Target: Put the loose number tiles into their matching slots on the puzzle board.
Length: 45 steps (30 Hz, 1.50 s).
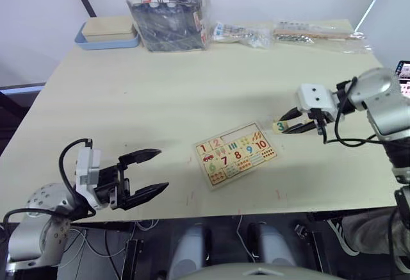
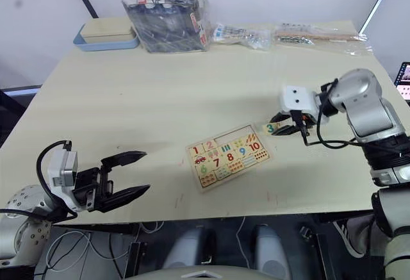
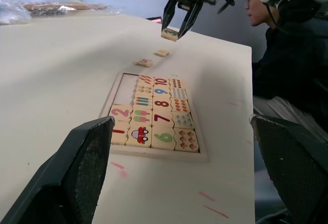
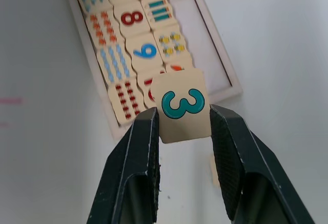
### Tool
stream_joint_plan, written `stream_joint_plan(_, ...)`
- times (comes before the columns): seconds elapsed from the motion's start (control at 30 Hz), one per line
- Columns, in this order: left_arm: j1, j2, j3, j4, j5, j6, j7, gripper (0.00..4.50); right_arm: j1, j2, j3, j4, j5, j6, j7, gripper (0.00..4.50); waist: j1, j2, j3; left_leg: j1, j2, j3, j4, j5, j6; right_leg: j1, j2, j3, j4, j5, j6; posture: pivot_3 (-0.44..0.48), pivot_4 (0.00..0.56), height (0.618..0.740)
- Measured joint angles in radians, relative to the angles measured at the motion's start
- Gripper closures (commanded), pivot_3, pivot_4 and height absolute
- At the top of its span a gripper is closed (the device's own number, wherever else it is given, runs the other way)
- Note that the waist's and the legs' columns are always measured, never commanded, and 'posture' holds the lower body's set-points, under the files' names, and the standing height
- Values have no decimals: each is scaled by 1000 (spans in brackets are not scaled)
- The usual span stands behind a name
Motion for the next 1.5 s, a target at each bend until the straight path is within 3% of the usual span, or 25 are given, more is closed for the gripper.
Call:
stream_joint_plan(0.2,27,-16,27,-7,0,-21,10,0,-204,92,154,-19,-67,174,30,3599,-2,0,0,-1,0,-2,0,0,-1,0,-5,-16,0,0,-1,0,150,740)
stream_joint_plan(0.47,54,-22,35,-11,0,-27,25,0,-307,201,267,94,-138,153,21,3599,-2,1,0,-2,-1,-2,0,0,-2,0,-6,-20,0,0,0,0,150,740)
stream_joint_plan(0.97,81,-30,46,-33,0,-34,53,0,-359,413,361,451,-306,-83,-66,3599,-6,1,1,-2,0,-1,0,3,-7,0,3,-21,1,2,4,0,150,740)
stream_joint_plan(1.5,98,-29,65,-45,0,-34,71,0,-359,524,369,526,-374,-104,-77,3599,-6,1,1,-2,0,-1,0,4,-8,0,4,-21,1,3,4,0,150,740)
